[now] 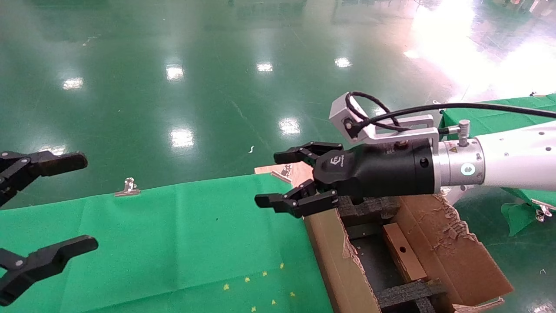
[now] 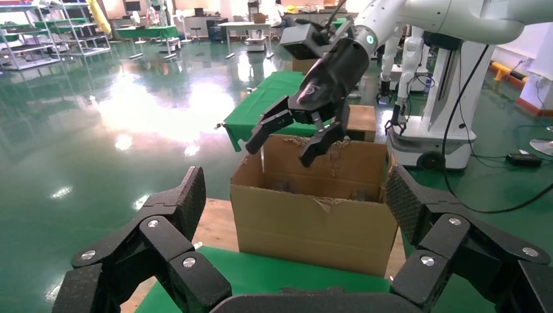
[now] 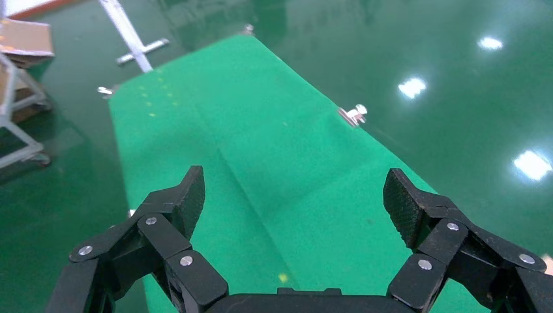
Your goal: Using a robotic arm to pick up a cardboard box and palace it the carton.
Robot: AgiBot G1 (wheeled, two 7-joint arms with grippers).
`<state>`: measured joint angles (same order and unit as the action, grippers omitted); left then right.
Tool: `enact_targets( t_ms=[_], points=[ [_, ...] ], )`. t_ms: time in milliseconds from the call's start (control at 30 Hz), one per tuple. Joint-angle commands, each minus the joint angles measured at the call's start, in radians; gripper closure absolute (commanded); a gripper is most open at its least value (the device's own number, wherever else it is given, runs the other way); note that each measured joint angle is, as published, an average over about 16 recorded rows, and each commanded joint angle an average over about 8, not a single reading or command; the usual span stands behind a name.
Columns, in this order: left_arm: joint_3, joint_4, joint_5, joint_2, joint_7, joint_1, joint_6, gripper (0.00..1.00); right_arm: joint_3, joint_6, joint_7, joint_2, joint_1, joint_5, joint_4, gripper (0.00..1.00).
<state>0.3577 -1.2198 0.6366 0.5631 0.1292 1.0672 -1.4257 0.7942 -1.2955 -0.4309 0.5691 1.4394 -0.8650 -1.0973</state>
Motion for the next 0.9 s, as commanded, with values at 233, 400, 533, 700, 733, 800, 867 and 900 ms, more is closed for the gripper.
enact_targets(
  t_ms=[233, 400, 533, 700, 733, 800, 867, 900],
  points=[
    [0.000, 0.000, 0.000, 0.000, 0.000, 0.000, 0.000, 0.00, -0.136, -0.053, 0.064, 0.011, -0.096, 0.035, -0.049, 0.00],
    [0.000, 0.000, 0.000, 0.000, 0.000, 0.000, 0.000, 0.00, -0.220, -0.086, 0.104, 0.018, -0.156, 0.057, -0.080, 0.00],
    [0.000, 0.000, 0.000, 0.000, 0.000, 0.000, 0.000, 0.00, -0.287, -0.112, 0.136, 0.023, -0.204, 0.075, -0.104, 0.00],
    [0.000, 0.000, 0.000, 0.000, 0.000, 0.000, 0.000, 0.00, -0.373, -0.145, 0.176, 0.030, -0.264, 0.097, -0.135, 0.00],
    [0.000, 0.000, 0.000, 0.000, 0.000, 0.000, 0.000, 0.00, -0.389, -0.152, 0.184, 0.032, -0.276, 0.102, -0.141, 0.00],
    [0.000, 0.000, 0.000, 0.000, 0.000, 0.000, 0.000, 0.00, -0.423, -0.165, 0.200, 0.035, -0.300, 0.110, -0.154, 0.00],
    [0.000, 0.000, 0.000, 0.000, 0.000, 0.000, 0.000, 0.00, -0.457, -0.178, 0.216, 0.037, -0.324, 0.119, -0.166, 0.00],
    [0.000, 0.000, 0.000, 0.000, 0.000, 0.000, 0.000, 0.00, -0.470, -0.183, 0.222, 0.038, -0.333, 0.123, -0.171, 0.00]
  ],
)
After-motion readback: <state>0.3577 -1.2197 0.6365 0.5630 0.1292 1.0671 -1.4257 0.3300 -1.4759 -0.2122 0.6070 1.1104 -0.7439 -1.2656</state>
